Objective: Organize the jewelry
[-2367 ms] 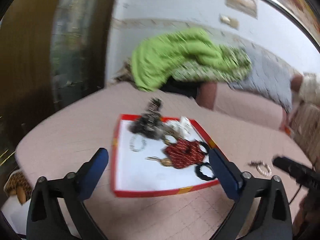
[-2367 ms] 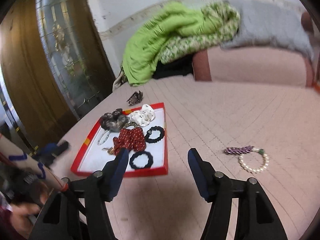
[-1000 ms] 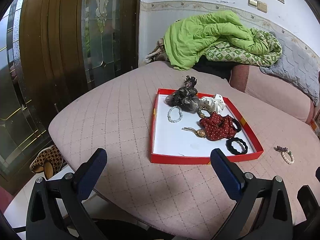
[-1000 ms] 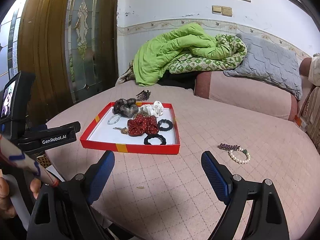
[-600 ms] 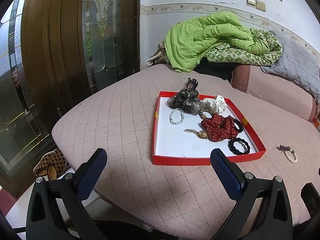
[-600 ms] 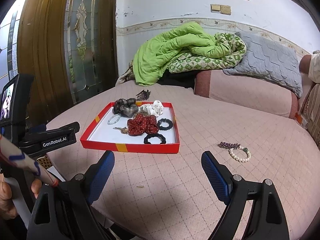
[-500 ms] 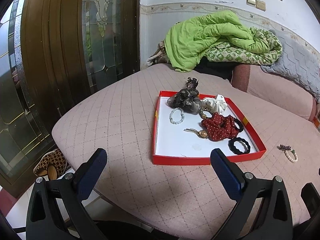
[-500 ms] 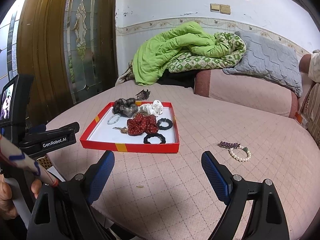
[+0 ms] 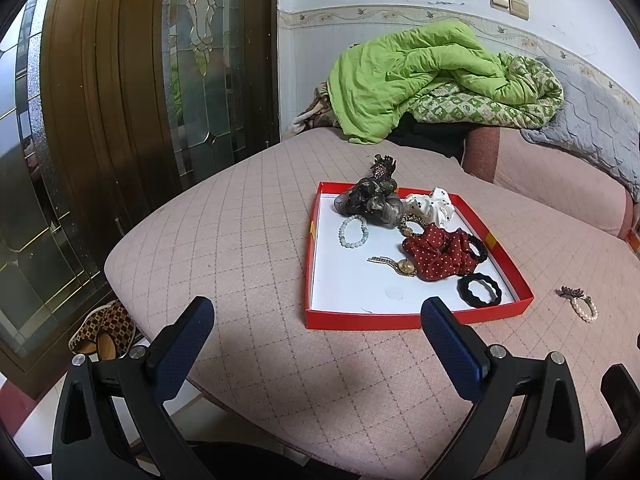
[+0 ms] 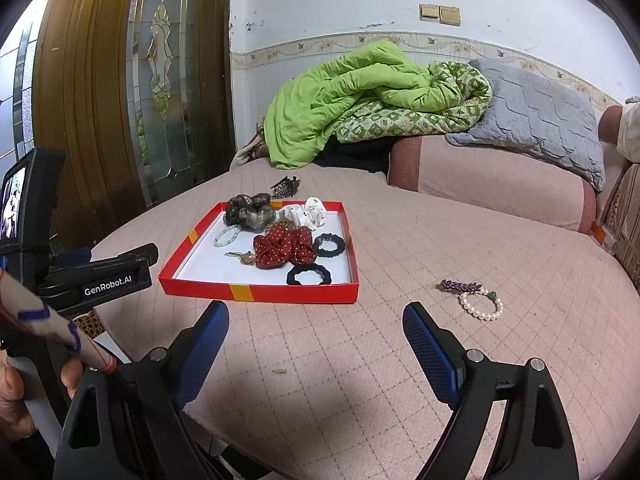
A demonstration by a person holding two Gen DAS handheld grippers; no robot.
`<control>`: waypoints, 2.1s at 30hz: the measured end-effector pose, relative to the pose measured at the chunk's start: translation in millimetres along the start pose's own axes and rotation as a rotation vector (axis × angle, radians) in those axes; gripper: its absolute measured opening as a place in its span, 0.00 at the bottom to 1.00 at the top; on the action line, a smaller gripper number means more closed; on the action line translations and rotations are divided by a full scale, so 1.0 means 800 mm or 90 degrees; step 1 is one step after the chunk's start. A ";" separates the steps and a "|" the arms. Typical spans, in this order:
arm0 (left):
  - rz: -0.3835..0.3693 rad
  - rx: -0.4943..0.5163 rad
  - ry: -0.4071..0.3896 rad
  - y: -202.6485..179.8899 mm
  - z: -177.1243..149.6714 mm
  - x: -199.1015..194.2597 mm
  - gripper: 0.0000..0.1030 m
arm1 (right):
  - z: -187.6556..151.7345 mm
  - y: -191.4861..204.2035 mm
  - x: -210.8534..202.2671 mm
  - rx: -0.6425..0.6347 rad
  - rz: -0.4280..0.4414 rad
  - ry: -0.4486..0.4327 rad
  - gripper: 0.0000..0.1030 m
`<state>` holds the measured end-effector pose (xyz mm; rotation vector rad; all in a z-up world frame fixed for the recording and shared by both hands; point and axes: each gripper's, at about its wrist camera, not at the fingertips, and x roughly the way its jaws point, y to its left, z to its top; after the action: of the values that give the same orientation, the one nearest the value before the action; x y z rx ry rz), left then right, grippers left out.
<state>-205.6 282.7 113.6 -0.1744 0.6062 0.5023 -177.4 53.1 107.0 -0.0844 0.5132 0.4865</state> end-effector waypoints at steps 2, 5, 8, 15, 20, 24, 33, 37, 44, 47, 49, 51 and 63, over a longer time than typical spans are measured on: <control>-0.001 0.001 0.001 0.000 0.000 0.001 1.00 | 0.000 0.000 0.000 0.001 0.001 0.001 0.89; 0.001 0.001 0.000 0.000 0.000 0.000 1.00 | 0.000 0.000 0.000 0.001 0.000 0.001 0.89; 0.000 0.000 0.000 -0.001 0.000 0.000 1.00 | -0.001 -0.001 0.000 0.005 0.001 0.003 0.89; 0.000 0.002 0.000 -0.002 -0.001 0.000 1.00 | -0.001 -0.003 0.001 0.007 0.001 0.003 0.89; 0.001 0.002 0.000 -0.002 -0.001 -0.001 1.00 | -0.001 -0.003 0.001 0.008 0.001 0.004 0.89; 0.001 0.002 0.001 -0.001 -0.001 0.001 1.00 | -0.002 -0.005 0.001 0.010 0.001 0.005 0.89; 0.001 0.003 0.000 -0.002 -0.001 0.000 1.00 | -0.002 -0.005 0.001 0.009 0.002 0.004 0.89; 0.001 0.002 0.000 -0.002 -0.001 0.000 1.00 | -0.002 -0.006 0.001 0.011 0.001 0.006 0.89; 0.002 0.004 -0.001 -0.003 -0.001 0.000 1.00 | -0.003 -0.007 0.001 0.012 0.001 0.007 0.89; 0.002 0.004 0.000 -0.003 -0.001 0.000 1.00 | -0.003 -0.009 0.001 0.014 0.001 0.008 0.89; 0.003 0.004 0.000 -0.004 -0.002 -0.001 1.00 | -0.003 -0.011 0.002 0.017 0.001 0.008 0.89; 0.002 0.004 -0.001 -0.003 -0.001 0.000 1.00 | -0.004 -0.012 0.002 0.019 0.000 0.009 0.89; 0.003 0.005 -0.001 -0.004 -0.002 0.000 1.00 | -0.003 -0.017 0.005 0.028 0.000 0.013 0.89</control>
<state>-204.6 279.9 112.3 -0.1653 0.6077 0.5046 -169.3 42.3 102.5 -0.0470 0.5442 0.4748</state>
